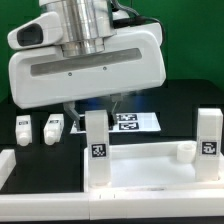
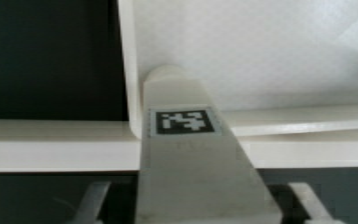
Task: Assemble desk
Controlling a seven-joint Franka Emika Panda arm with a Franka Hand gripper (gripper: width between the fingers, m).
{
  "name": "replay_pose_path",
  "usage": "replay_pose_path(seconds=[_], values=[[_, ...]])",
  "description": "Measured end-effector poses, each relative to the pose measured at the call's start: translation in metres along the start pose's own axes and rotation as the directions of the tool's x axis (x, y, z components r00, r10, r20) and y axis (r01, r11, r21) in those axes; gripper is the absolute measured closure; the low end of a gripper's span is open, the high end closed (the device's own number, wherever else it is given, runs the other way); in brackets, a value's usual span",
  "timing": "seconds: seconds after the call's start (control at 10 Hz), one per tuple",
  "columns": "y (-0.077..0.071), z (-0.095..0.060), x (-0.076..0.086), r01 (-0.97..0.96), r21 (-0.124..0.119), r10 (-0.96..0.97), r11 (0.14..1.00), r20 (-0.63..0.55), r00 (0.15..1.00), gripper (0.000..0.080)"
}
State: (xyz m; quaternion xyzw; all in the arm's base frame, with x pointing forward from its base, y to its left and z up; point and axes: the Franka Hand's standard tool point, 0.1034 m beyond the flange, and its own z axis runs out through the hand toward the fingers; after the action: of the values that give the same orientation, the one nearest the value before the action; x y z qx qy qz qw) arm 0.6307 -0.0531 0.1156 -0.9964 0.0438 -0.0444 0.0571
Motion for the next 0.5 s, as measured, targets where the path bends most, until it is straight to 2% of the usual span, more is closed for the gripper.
replay_pose_path(seconds=[0.2, 0.3, 0.4, 0.5], values=[[0.0021, 0.0012, 0.0007, -0.246, -0.002, 0.246, 0.969, -0.042, 0.968, 0.0512], [0.0037, 0.0015, -0.0039, -0.526, 0.039, 0.528, 0.849, -0.082, 0.845, 0.0512], [0.0034, 0.0011, -0.0065, -0.631, 0.062, 0.634, 0.773, -0.072, 0.77, 0.0512], [0.0035, 0.001, -0.0062, -0.652, 0.065, 0.655, 0.756, -0.07, 0.752, 0.0512]])
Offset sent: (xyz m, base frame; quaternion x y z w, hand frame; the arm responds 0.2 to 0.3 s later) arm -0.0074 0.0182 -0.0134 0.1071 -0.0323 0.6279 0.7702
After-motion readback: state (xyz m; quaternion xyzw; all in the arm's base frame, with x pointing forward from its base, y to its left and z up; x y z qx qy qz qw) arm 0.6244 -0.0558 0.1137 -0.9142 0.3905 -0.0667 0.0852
